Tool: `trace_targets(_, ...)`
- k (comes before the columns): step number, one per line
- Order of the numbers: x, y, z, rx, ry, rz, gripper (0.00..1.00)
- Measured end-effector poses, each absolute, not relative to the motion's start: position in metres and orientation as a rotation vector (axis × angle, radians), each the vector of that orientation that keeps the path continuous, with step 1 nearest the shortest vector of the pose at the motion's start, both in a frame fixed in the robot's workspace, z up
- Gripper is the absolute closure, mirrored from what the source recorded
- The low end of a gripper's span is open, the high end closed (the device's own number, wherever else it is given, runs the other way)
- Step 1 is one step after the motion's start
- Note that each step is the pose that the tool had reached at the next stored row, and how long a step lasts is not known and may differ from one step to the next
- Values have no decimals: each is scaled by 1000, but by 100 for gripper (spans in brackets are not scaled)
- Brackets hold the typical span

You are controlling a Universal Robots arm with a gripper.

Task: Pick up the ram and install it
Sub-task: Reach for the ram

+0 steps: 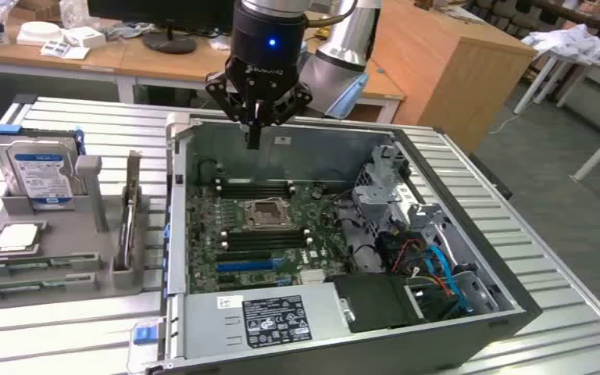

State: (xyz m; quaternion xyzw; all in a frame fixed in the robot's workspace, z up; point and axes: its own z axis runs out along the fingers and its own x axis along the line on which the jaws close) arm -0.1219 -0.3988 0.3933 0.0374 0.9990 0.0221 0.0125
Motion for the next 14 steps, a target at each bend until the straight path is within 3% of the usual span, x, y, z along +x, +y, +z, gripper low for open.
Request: trace_targets(14,-124,-399,393,117,3114,69,89)
